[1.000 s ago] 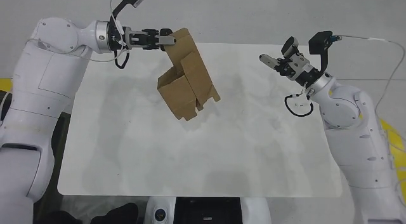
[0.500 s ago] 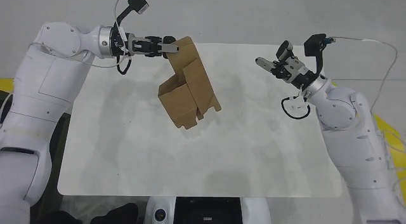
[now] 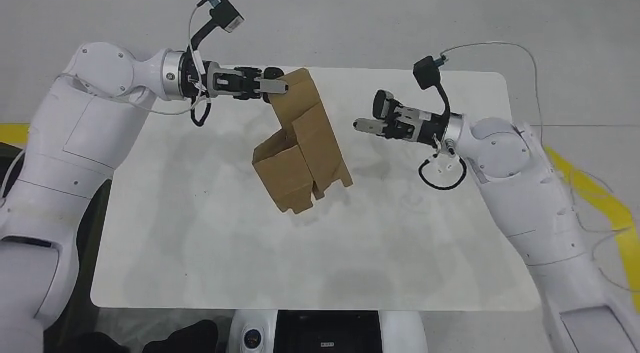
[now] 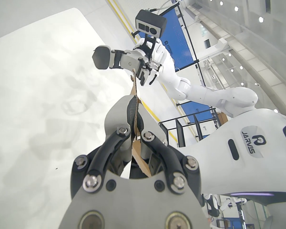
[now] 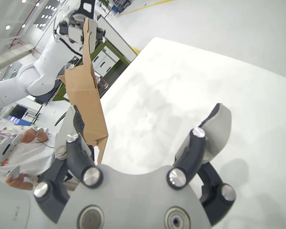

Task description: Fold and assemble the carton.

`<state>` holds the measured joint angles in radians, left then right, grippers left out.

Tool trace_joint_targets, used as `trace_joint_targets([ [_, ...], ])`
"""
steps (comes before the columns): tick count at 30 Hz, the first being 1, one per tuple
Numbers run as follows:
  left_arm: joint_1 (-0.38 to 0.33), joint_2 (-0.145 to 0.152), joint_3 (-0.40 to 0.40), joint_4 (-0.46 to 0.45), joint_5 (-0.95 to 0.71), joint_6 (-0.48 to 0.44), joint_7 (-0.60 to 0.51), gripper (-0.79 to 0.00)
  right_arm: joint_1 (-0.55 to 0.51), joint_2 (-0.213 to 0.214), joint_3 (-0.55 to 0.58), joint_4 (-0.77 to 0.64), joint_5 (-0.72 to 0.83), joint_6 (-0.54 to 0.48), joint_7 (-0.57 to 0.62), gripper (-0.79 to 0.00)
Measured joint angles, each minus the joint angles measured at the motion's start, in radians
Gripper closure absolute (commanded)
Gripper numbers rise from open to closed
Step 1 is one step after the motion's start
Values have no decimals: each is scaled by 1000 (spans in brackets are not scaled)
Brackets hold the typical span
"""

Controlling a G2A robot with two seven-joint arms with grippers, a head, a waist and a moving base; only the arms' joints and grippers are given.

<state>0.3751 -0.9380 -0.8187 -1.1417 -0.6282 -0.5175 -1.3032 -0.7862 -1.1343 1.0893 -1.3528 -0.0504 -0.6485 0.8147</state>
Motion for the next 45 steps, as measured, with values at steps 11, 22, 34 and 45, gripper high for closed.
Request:
trace_joint_targets([
  [11, 7, -1, 40, 15, -116, 47, -47, 0, 103, -36, -147, 112, 219, -110, 166, -785],
  [22, 5, -5, 66, 15, -97, 46, -46, 0, 167, -60, -273, 132, 327, -120, 237, -785],
  [34, -5, -1, 108, 25, -57, 19, -19, 0, 216, -53, -377, 154, 391, -133, 224, -286],
  [45, -13, 9, 133, 31, -68, 19, -19, -142, 246, -38, -445, 163, 431, -146, 211, -169],
])
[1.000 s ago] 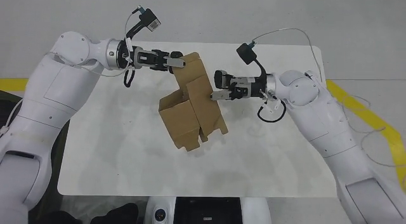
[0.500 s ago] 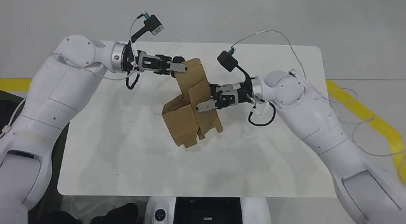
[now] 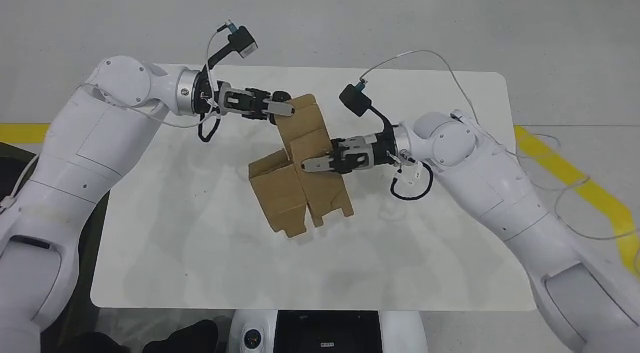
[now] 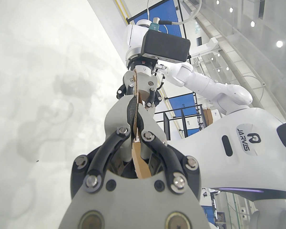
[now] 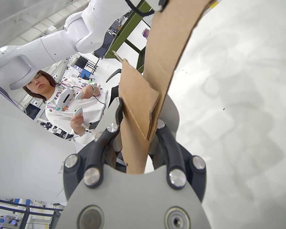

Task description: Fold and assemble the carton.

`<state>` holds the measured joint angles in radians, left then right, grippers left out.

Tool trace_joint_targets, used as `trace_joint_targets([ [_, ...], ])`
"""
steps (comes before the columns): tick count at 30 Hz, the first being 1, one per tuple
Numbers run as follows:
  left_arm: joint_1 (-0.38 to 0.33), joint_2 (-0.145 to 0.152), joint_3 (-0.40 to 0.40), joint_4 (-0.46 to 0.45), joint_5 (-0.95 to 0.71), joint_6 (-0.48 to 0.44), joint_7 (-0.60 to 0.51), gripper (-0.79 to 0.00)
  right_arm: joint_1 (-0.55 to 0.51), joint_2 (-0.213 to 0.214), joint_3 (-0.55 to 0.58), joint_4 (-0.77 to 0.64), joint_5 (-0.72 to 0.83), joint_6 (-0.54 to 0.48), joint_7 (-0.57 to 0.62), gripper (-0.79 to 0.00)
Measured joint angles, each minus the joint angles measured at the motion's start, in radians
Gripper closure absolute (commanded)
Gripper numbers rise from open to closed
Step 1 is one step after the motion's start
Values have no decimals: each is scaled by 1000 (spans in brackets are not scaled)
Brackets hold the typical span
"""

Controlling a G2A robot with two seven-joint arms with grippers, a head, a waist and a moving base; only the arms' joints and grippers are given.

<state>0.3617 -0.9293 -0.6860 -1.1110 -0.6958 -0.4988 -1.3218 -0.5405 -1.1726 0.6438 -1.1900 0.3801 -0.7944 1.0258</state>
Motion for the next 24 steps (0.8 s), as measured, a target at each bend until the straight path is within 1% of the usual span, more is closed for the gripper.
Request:
trace_joint_targets([
  [1, -1, 1, 3, -2, 0, 1, -1, -502, 3, 1, -7, 0, 5, -2, -2, -163],
  [2, -1, 2, 6, -3, 0, 1, -1, -785, 6, 2, -13, 0, 8, -3, -3, -151],
  [6, -3, 4, 2, 3, -39, -1, 1, -785, 17, 7, -34, 3, 24, -10, -10, -86],
  [9, -8, 6, -9, 3, -57, -1, 1, -785, 23, 10, -47, 7, 38, -15, -15, 0],
  [15, -5, 14, -45, 16, -82, -17, 16, -785, 30, 14, -60, 23, 76, -43, -43, 0],
  [20, -7, 24, -61, 67, 18, -88, 87, -785, 26, 18, -29, 80, 129, -70, -75, 0],
  [24, 6, 29, -64, 87, 58, -135, 135, -785, 15, 18, 8, 108, 141, -40, -139, 0],
])
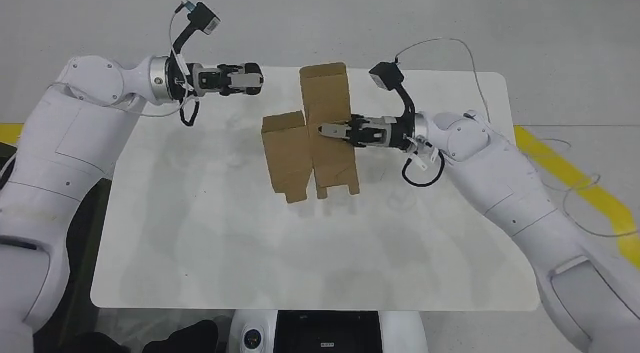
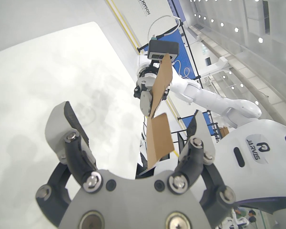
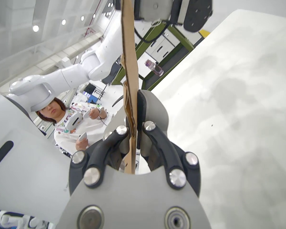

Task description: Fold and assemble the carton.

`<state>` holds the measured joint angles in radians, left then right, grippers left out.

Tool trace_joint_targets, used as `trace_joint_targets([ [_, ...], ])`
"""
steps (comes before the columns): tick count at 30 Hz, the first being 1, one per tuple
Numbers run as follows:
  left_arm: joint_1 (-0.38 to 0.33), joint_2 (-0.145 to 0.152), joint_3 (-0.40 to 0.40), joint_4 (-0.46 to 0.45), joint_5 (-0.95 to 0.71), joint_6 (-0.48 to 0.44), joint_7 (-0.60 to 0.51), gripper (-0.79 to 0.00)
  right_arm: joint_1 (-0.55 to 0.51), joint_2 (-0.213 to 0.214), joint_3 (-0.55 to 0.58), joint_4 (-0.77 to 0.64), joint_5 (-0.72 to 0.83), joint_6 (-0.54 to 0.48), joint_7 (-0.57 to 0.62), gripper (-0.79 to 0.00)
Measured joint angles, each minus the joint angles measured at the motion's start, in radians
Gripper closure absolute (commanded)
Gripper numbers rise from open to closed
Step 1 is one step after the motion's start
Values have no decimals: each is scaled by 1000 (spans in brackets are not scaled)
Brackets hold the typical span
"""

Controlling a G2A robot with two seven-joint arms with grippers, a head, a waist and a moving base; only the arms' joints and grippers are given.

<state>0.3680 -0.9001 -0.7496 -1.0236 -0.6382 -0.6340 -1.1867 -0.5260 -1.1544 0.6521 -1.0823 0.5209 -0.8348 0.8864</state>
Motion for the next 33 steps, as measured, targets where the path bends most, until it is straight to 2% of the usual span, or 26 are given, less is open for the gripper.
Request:
trace_joint_targets([
  [10, 64, 1, -12, -5, -42, -63, 64, -785, -60, -4, 71, -35, -17, 88, -169, 0],
  [19, 106, -15, 22, -42, -51, -38, 39, -785, -80, -15, 101, -45, -31, 110, -190, 0],
  [26, 122, -19, 20, -73, -73, -6, 6, -785, -89, -24, 124, -35, -55, 116, -211, 0],
  [28, 128, -19, 17, -80, -80, 3, -2, -640, -91, -27, 128, -33, -61, 117, -213, 0],
  [29, 131, -20, 16, -83, -86, 8, -8, -529, -92, -29, 130, -33, -63, 118, -214, 0],
  [30, 133, -20, 15, -86, -94, 14, -14, -369, -93, -31, 130, -32, -65, 120, -215, 0],
  [33, 138, -23, 13, -96, -120, 43, -43, -252, -95, -36, 134, -28, -72, 122, -215, 0],
])
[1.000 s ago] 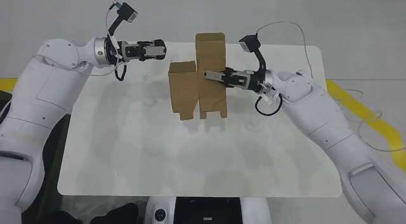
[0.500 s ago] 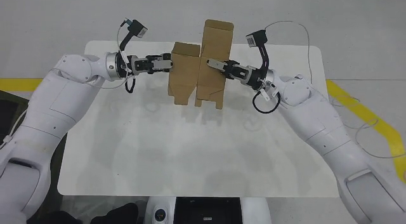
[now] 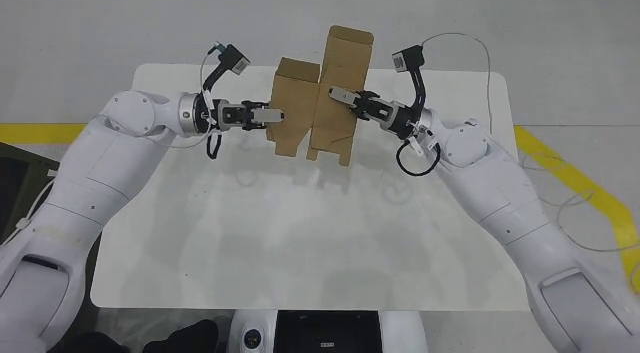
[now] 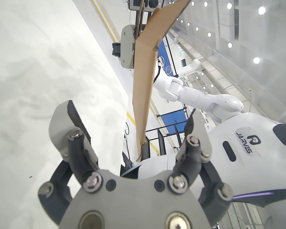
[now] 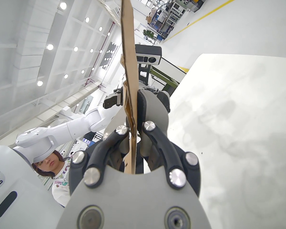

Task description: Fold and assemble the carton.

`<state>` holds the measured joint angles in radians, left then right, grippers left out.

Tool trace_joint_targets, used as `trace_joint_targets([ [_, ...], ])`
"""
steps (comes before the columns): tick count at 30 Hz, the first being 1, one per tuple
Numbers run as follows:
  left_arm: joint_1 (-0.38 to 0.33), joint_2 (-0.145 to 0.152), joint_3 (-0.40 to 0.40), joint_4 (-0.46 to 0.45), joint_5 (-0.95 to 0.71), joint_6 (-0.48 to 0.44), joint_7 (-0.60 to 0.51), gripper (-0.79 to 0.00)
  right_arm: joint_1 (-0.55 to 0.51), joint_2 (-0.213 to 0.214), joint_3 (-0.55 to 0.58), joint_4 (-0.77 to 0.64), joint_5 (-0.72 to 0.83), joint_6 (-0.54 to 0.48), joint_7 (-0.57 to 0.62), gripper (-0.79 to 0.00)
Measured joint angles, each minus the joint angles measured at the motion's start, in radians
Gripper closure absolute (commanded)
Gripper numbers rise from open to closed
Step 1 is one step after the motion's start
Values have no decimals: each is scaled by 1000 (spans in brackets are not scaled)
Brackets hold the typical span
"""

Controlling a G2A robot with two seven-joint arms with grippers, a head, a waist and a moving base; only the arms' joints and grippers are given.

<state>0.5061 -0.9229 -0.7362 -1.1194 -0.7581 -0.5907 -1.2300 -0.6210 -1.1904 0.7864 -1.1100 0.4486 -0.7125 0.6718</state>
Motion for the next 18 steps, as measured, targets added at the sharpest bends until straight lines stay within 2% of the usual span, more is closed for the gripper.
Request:
trace_joint_targets([
  [6, 10, -3, -5, -20, -6, 37, -37, 0, -4, -9, 12, 12, -7, 1, 4, 0],
  [15, 9, -11, -19, 7, -15, 68, -68, 0, -6, -21, 28, 15, -22, 5, 15, 0],
  [16, 8, -13, -22, 13, -21, 73, -72, 0, -7, -22, 30, 15, -25, 4, 17, -154],
  [18, 6, -15, -25, 21, -24, 81, -81, 0, -5, -24, 31, 16, -33, 9, 28, -785],
])
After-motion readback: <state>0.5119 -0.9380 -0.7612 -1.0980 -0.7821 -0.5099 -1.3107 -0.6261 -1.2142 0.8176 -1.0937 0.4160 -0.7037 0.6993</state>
